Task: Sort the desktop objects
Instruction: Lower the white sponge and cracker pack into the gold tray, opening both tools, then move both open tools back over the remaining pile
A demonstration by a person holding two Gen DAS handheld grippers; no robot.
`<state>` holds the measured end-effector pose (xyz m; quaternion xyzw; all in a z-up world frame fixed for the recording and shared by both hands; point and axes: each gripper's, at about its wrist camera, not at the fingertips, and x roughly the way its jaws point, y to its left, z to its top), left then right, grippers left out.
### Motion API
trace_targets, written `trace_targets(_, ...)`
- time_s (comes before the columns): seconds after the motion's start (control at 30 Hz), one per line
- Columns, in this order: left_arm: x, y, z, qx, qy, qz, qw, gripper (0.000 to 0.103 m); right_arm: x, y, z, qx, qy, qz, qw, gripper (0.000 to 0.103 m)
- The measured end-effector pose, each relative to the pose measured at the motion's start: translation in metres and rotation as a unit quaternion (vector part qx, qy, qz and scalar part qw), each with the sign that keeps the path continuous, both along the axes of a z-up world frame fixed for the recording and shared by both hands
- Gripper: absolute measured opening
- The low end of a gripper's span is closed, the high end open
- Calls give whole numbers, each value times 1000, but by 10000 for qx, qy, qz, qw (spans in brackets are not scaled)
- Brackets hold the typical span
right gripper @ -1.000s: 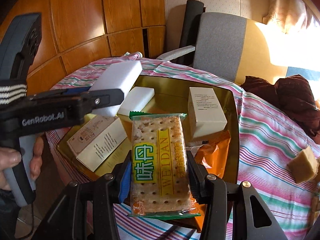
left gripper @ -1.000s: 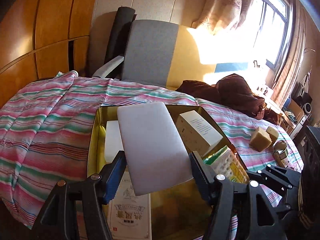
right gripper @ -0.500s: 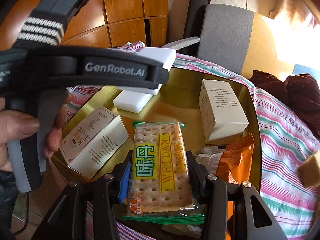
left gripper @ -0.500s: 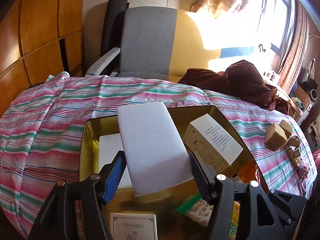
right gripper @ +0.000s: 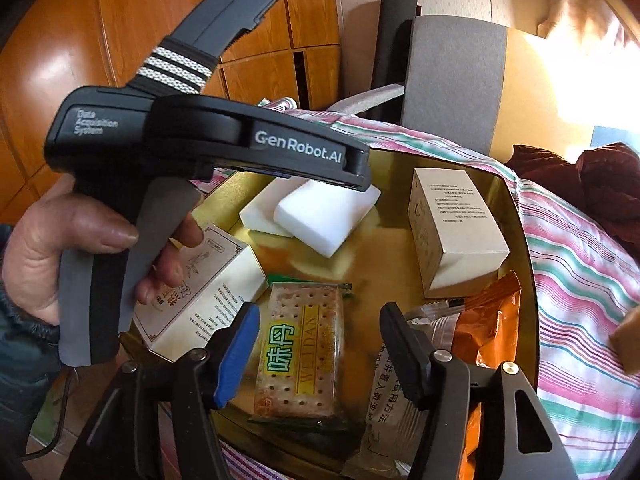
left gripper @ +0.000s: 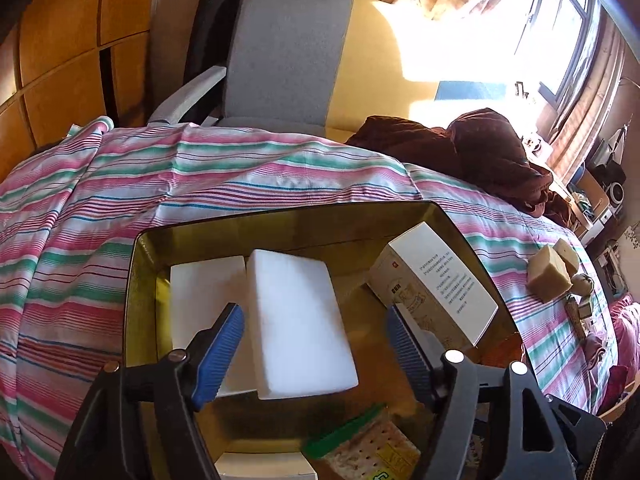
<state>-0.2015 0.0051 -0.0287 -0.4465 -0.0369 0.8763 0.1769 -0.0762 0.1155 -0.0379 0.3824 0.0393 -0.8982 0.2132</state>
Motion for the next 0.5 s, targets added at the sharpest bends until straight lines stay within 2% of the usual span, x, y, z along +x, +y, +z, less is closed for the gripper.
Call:
trace_targets(0.1,5,-7,6,269,146,157,9994,76,11,5,5,-166,197,-27,9997,74)
trace_targets(0.27,29,-13,25,523,646,373,9958,76,26,22,17,-428,497,-166,9977,75)
trace_targets(0.4,59,-7,43,615,1116,443,9909,76,47,55,29,-450,945,-632,9925,77)
trace_targets(0.5,86,1,56,721,1493,415,9853,76,61,92,31,-370,1227,-1189,9846,81)
